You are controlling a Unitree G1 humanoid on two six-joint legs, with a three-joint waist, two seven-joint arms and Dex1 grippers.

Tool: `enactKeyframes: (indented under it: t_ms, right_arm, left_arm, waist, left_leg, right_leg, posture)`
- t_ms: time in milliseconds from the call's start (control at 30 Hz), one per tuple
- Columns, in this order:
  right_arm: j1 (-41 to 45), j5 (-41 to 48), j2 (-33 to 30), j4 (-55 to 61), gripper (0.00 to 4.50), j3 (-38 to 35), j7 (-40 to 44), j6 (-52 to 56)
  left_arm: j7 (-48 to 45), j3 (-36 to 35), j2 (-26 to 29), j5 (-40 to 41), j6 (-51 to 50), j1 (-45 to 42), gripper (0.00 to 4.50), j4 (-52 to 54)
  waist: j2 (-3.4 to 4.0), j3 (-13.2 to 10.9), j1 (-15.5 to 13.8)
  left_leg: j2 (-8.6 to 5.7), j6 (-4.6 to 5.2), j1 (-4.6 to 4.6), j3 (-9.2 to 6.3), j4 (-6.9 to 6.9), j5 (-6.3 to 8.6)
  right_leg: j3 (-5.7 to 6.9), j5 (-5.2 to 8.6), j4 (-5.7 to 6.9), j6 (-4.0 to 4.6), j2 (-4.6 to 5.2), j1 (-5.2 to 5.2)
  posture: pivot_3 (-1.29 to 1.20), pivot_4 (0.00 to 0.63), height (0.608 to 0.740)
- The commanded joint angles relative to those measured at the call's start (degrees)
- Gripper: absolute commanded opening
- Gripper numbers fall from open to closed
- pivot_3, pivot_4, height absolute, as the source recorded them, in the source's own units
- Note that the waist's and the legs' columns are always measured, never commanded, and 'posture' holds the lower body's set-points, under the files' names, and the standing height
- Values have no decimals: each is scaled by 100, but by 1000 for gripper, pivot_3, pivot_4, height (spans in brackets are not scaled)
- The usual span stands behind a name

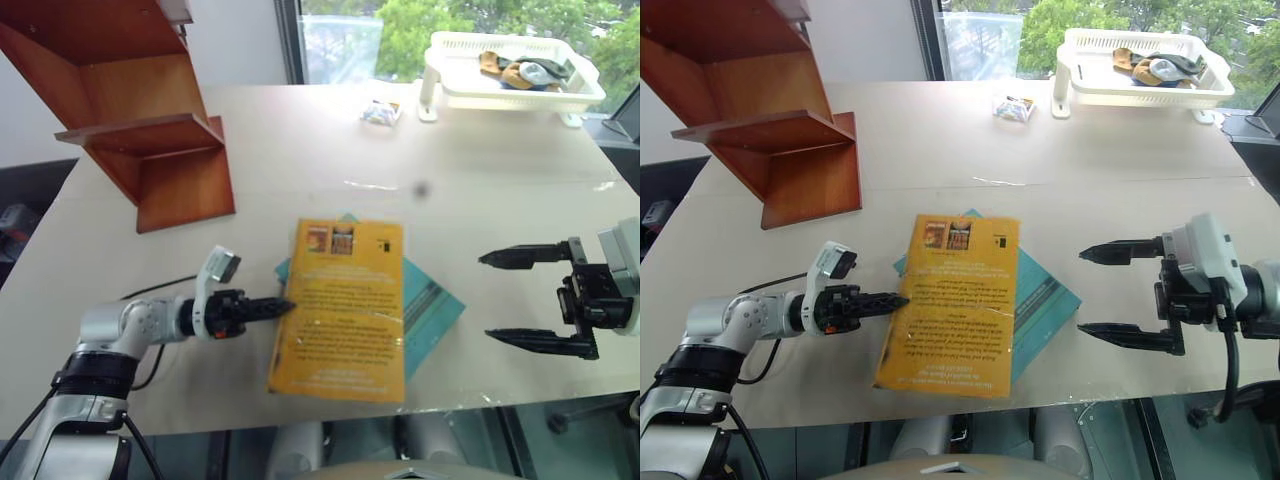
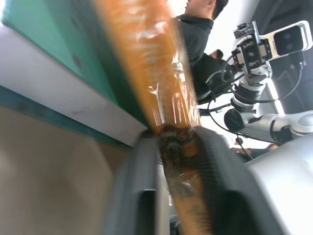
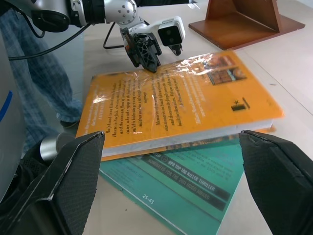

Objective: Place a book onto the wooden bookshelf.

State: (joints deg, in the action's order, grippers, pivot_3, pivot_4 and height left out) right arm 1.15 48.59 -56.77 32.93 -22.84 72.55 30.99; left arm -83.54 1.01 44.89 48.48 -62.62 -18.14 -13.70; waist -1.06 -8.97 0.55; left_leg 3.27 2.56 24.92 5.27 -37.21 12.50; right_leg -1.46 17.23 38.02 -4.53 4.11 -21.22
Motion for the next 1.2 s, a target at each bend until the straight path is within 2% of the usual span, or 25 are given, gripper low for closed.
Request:
enactKeyframes:
  t_ms: [33,233,333,433,567,667,800,933,1067,1200]
  right_arm:
    - [66,25,-34,23,4500,-2,72,-132]
    - [86,136,-29,-269,4500,-248,45,-77]
    - [227,418,-59,-651,4500,-526,2,100]
    - [382,657,-170,-1253,4500,-792,144,312]
    - [606,1003,-423,-2253,4500,-978,559,801]
    - [1212,1134,-429,-3053,4500,-908,645,924]
    - [2212,1242,-424,-4115,4500,-769,1045,1040]
    - [2817,1294,-459,-4678,4500,-594,1542,1309]
    - [3261,1172,-425,-5161,4500,-370,1939,1353]
    - [3426,1081,-380,-5383,4500,-153,1995,1168]
  left_arm:
    - [-92,-28,10,-15,18,-36,32,136]
    - [144,-624,231,164,265,-115,11,884]
    - [418,-1079,512,222,467,-520,11,1591]
    - [696,-1191,858,31,688,-1281,11,2049]
    - [1044,-843,1142,-680,1310,-2550,11,2160]
    - [943,-402,1340,-1349,1922,-3075,11,2109]
    - [769,229,1484,-2352,2782,-4296,11,1511]
    - [466,424,1551,-2759,3228,-5374,11,1084]
    - [164,740,1681,-3526,4067,-6162,11,570]
    - [-26,949,1760,-4102,4661,-6613,11,201]
  waist:
    - [0,0,-1]
    - [-6,-4,-1]
    - [-22,-14,-10]
    - [-25,-16,-30]
    - [-26,-18,-72]
    - [-15,-17,-52]
    - [-10,-44,-29]
    - [-8,-51,-18]
    - [9,-63,-21]
    - [18,-70,-21]
  left_leg:
    - [0,0,0,0,0,0]
    - [1,0,1,-8,-2,0]
    - [3,0,3,-13,-4,0]
    - [1,-1,8,-26,-13,-1]
    - [-11,0,3,-26,-16,0]
    - [-17,0,-7,-16,-10,-1]
    - [-16,0,-4,-10,-15,-1]
    - [-12,-1,-5,4,-13,-2]
    - [-10,-24,97,15,-46,-17]
    - [-10,-25,96,30,-42,-18]
  right_leg:
    - [0,0,0,0,0,0]
    - [5,0,-1,0,1,4]
    - [8,0,0,1,2,5]
    - [22,-1,-2,1,3,12]
    - [24,-1,-10,0,3,33]
    - [13,0,-14,0,-9,34]
    - [11,0,-4,-3,-16,26]
    - [2,2,-9,-3,-18,25]
    - [5,-1,4,-6,-22,-68]
    - [3,0,1,-6,-21,-69]
  posture:
    - [0,150,740]
    - [0,150,740]
    - [0,150,740]
    - [0,150,740]
    - [0,150,740]
    - [0,150,740]
    - [0,150,740]
    - [0,150,740]
    - [0,150,740]
    - [0,150,740]
